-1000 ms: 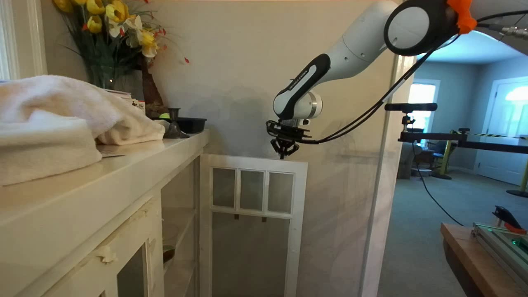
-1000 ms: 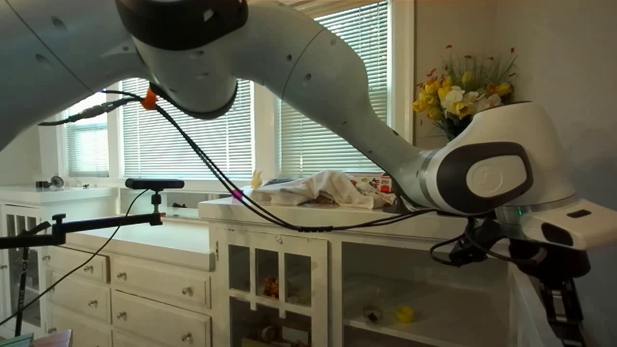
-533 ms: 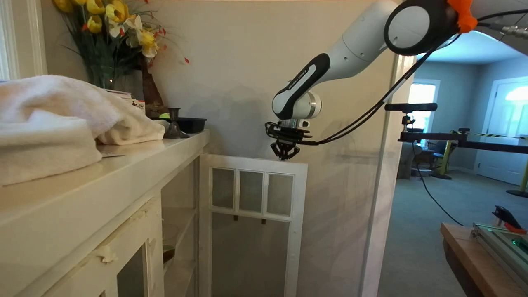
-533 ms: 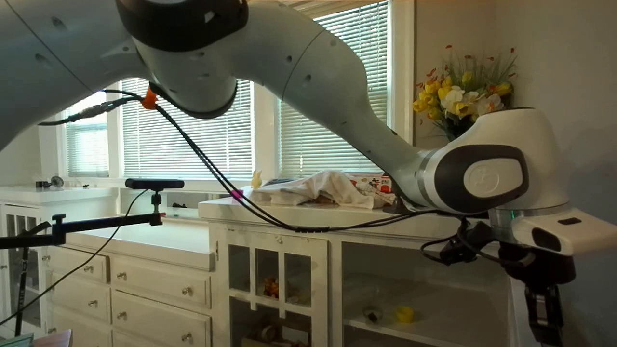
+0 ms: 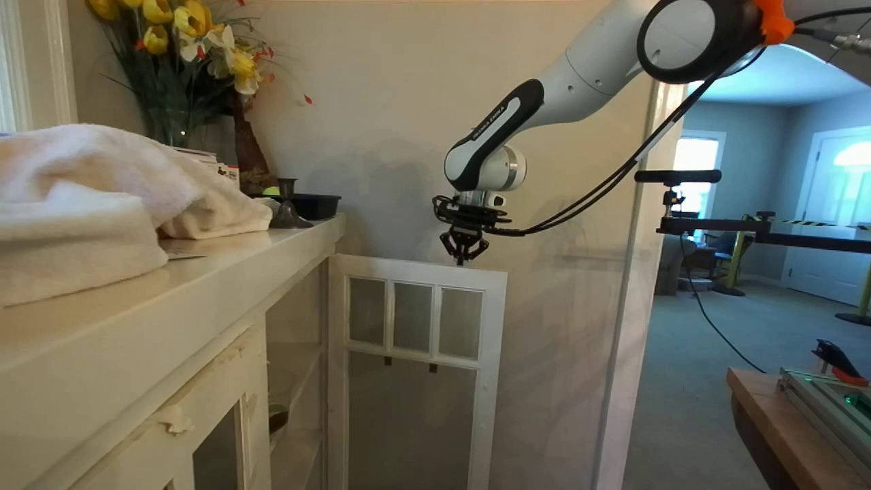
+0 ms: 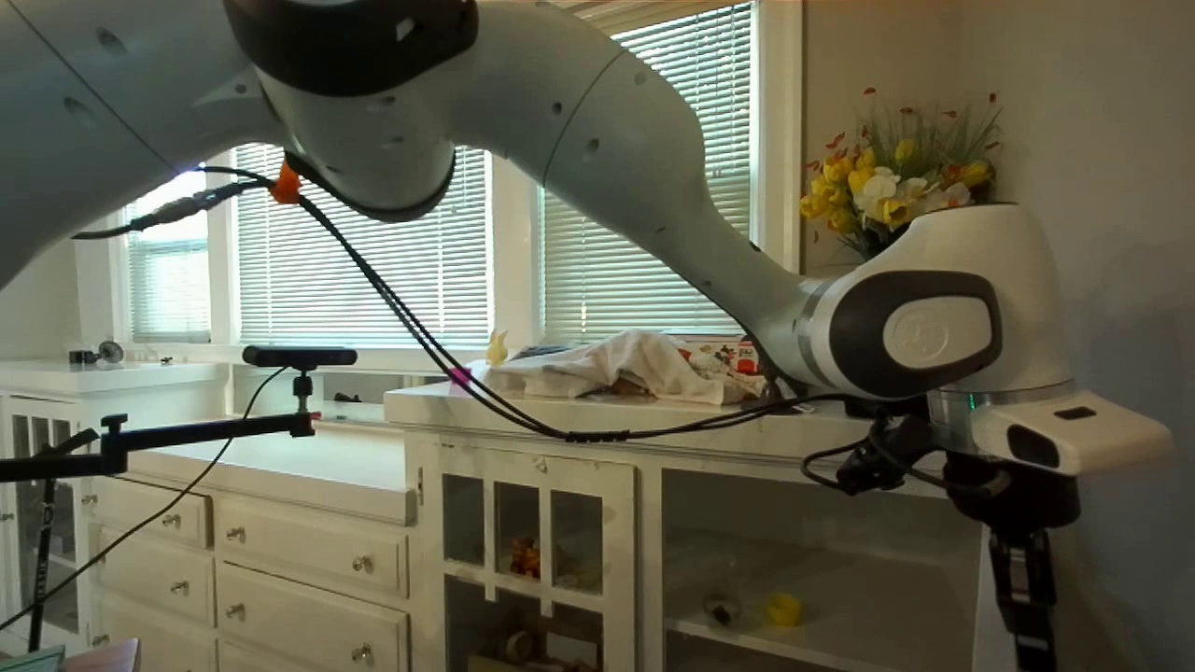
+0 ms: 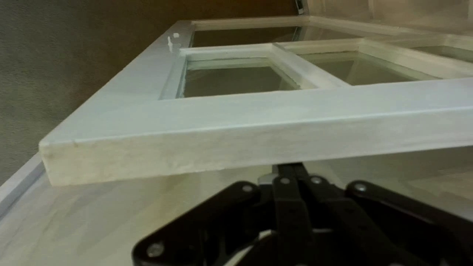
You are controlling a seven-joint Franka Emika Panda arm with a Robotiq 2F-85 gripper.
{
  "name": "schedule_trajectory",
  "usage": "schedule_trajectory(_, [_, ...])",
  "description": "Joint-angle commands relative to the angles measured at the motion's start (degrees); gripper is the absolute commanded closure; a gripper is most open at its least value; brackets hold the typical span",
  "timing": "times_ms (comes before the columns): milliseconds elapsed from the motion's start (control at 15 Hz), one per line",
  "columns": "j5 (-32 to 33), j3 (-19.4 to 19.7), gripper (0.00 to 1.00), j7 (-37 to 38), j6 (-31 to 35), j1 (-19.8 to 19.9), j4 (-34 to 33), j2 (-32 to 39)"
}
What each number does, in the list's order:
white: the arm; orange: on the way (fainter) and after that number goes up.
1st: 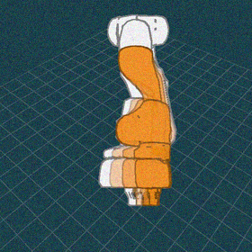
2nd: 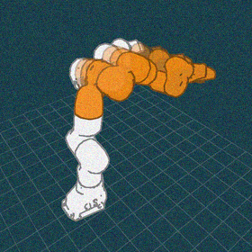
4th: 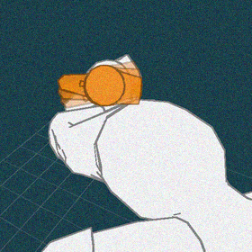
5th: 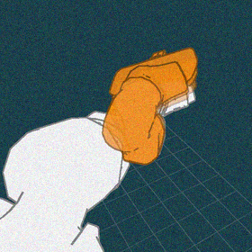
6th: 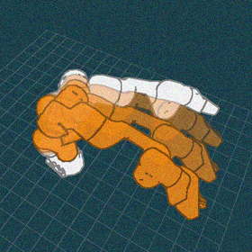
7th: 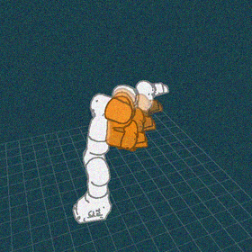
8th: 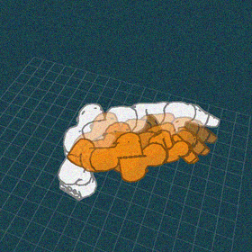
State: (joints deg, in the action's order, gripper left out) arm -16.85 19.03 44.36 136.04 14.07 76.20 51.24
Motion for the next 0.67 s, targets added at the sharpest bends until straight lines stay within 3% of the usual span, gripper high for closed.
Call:
schedule_trajectory(0, [0.63,-0.27,1.0,-2.58,-0.58,-1.17,4.02,-3.96])
schedule_trajectory(600, [3.68,-1.87,1.0,-1.4,-4.76,-2.33,9.43,-8.0])
